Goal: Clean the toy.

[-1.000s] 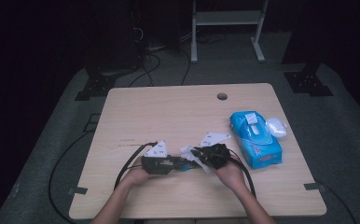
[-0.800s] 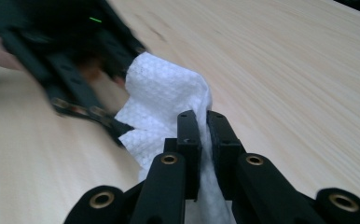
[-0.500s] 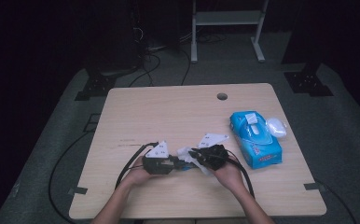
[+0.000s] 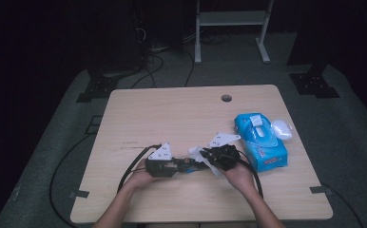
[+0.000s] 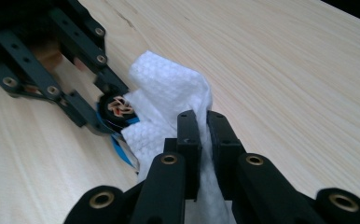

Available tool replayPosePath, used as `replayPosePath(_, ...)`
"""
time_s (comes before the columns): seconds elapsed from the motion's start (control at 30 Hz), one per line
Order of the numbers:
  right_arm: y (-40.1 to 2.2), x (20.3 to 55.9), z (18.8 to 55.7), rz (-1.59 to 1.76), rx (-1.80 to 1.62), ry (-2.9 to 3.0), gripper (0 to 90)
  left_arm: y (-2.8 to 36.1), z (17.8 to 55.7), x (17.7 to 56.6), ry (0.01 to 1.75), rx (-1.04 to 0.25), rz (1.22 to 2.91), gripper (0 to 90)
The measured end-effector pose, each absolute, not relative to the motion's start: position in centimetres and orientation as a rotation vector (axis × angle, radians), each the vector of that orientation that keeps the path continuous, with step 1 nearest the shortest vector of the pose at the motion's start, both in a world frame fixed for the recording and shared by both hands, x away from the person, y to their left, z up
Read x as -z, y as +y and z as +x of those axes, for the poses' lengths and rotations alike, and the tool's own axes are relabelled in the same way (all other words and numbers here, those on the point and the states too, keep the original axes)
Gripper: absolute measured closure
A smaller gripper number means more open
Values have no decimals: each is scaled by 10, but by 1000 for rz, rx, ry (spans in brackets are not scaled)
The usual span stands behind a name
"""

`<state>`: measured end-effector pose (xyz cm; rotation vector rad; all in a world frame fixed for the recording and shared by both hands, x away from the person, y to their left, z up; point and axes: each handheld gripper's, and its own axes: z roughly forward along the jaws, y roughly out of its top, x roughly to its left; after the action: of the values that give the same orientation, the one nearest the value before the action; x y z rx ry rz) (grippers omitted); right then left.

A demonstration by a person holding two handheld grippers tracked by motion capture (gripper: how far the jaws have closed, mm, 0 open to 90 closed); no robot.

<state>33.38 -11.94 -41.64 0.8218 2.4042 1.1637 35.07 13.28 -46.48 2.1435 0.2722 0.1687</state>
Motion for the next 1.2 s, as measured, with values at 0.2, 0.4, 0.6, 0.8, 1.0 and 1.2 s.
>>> replayPosePath(0.2, -95, 419, 326, 713, -1211, 2447, 844, 133, 350, 465, 277, -175, 2146, 709)
replayPosePath(0.4, -132, 417, 334, 814, -1131, 2391, 844, 133, 351, 465, 283, -164, 2137, 710)
replayPosePath(0.6, -143, 416, 335, 838, -1108, 2369, 844, 133, 350, 465, 277, -163, 2144, 712)
replayPosePath(0.8, -140, 417, 332, 821, -1134, 2380, 844, 133, 350, 465, 284, -161, 2140, 713)
replayPosePath(1.0, -160, 414, 337, 887, -1037, 2339, 844, 132, 350, 465, 280, -157, 2139, 713)
replayPosePath(1.2, -147, 412, 331, 821, -1123, 2371, 844, 133, 350, 465, 278, -157, 2142, 713)
